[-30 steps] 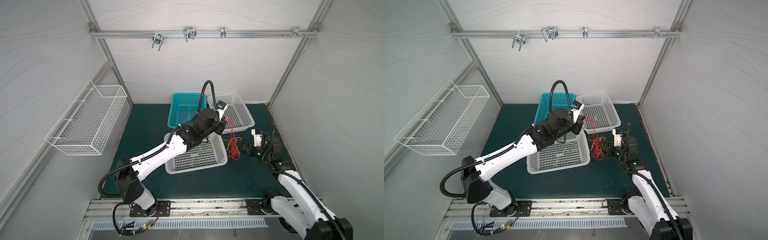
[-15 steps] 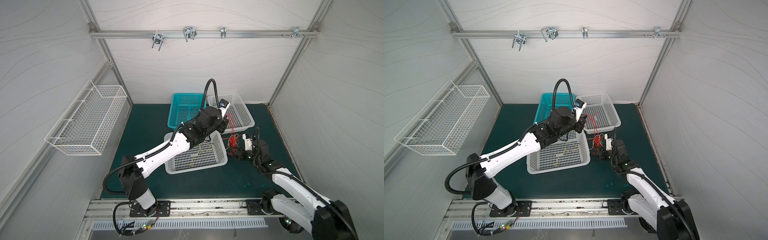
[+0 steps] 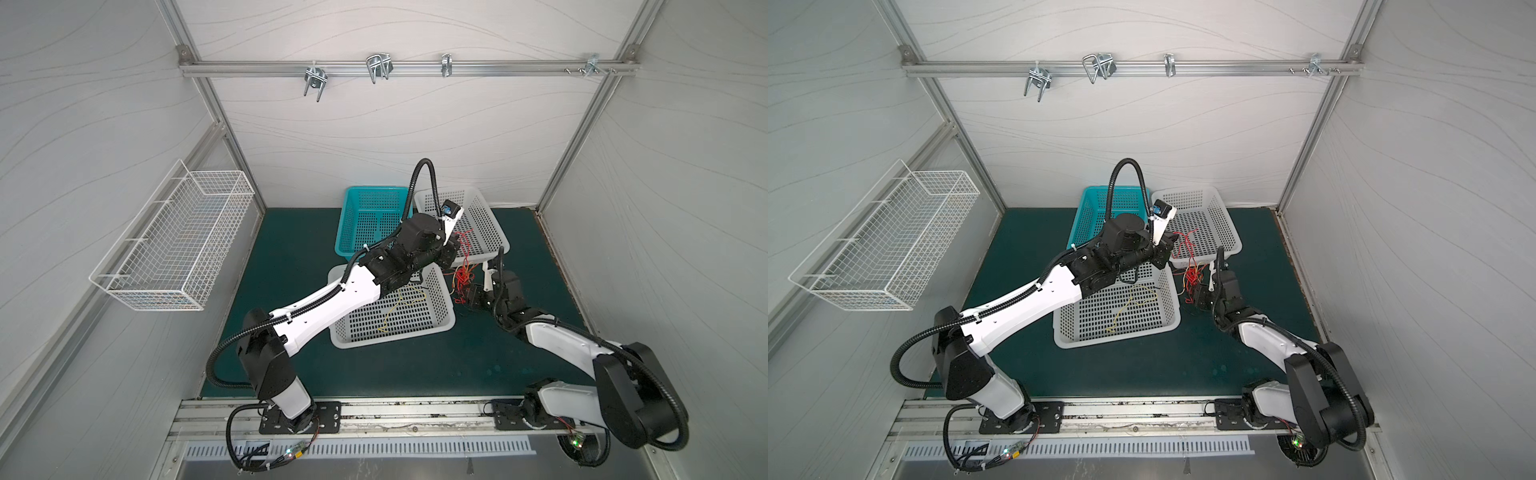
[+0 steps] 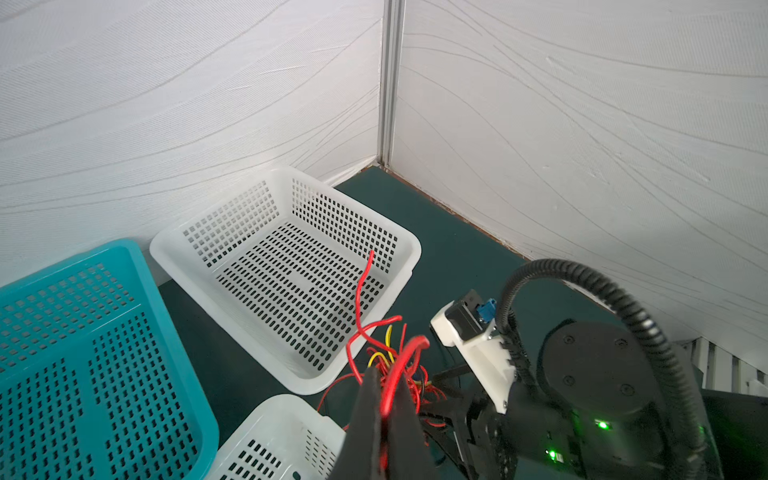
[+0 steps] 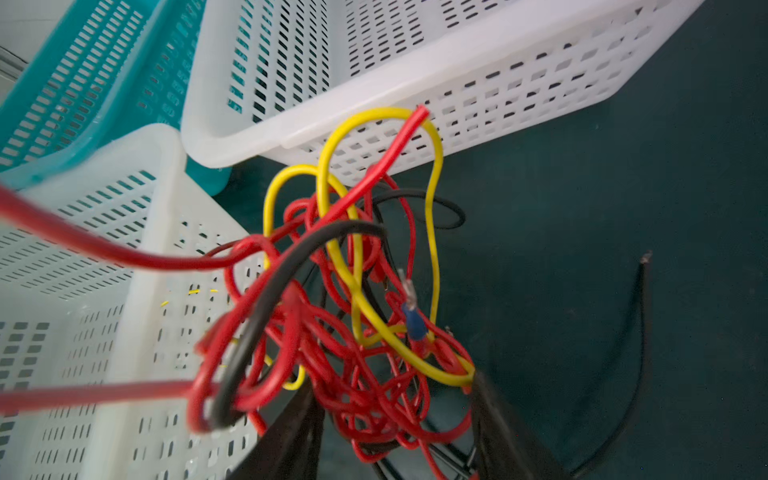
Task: Untangle the cables
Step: 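Hold the red wire with left gripper while right gripper lifts the tangle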
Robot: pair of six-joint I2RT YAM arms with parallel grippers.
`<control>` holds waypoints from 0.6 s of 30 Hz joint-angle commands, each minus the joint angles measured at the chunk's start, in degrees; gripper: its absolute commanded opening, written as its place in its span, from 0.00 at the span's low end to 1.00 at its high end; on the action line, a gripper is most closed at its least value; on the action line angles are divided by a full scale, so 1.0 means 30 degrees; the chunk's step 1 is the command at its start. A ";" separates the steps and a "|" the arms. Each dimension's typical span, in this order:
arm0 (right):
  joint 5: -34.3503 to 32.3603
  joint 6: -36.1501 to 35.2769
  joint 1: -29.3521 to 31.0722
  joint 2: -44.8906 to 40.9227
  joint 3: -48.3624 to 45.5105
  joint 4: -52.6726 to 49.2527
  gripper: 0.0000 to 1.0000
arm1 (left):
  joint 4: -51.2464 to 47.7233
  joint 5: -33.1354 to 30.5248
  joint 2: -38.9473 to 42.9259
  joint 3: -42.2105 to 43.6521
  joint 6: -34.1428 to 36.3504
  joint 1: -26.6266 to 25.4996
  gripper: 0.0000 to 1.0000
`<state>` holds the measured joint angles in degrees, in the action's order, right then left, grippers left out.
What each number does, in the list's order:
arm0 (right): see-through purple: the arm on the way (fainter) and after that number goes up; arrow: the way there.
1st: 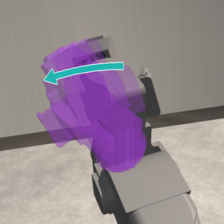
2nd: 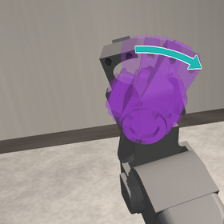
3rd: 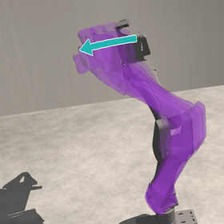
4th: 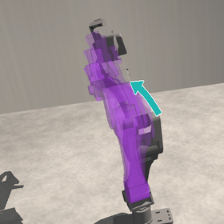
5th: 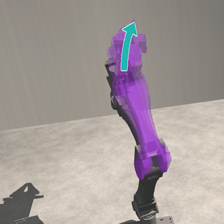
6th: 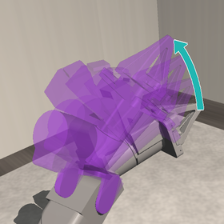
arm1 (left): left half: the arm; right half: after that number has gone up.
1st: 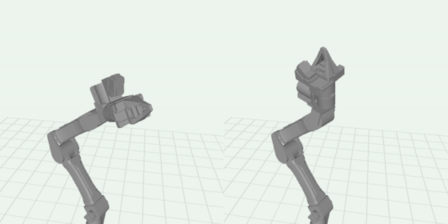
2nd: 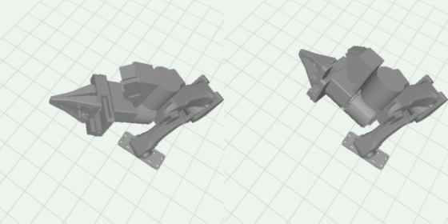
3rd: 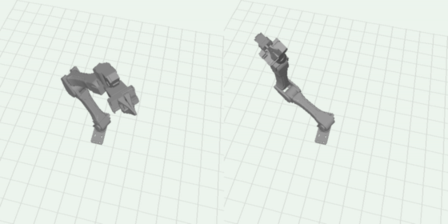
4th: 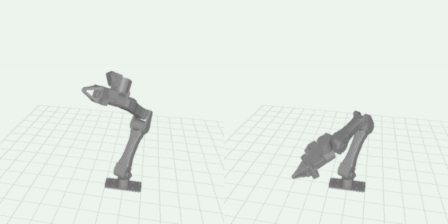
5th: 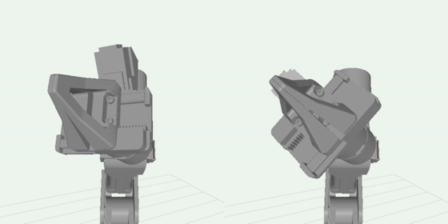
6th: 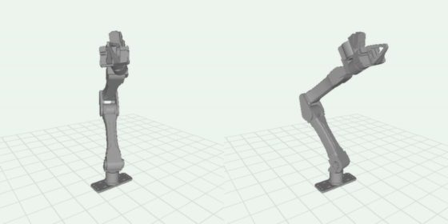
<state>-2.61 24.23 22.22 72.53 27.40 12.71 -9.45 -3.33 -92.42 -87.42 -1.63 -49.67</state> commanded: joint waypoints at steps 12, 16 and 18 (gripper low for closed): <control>-0.1392 -0.1416 0.0053 -0.0428 0.0835 -0.1665 0.00 | 0.0382 -0.1572 0.0560 -0.1099 0.0355 -0.0055 0.00; -0.1809 -0.1578 -0.0842 -0.2410 0.0969 -0.4132 0.00 | -0.0483 -0.4547 0.1212 -0.1179 0.1144 -0.0026 0.00; -0.0395 -0.1384 -0.2175 -0.3615 0.0693 -0.4741 0.00 | -0.0938 -0.6251 0.1605 -0.1168 0.1441 0.0084 0.00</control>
<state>-4.97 20.60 19.46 65.82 29.04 4.75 -12.78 -12.47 -91.37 -87.42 0.36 -49.71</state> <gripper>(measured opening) 0.077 0.048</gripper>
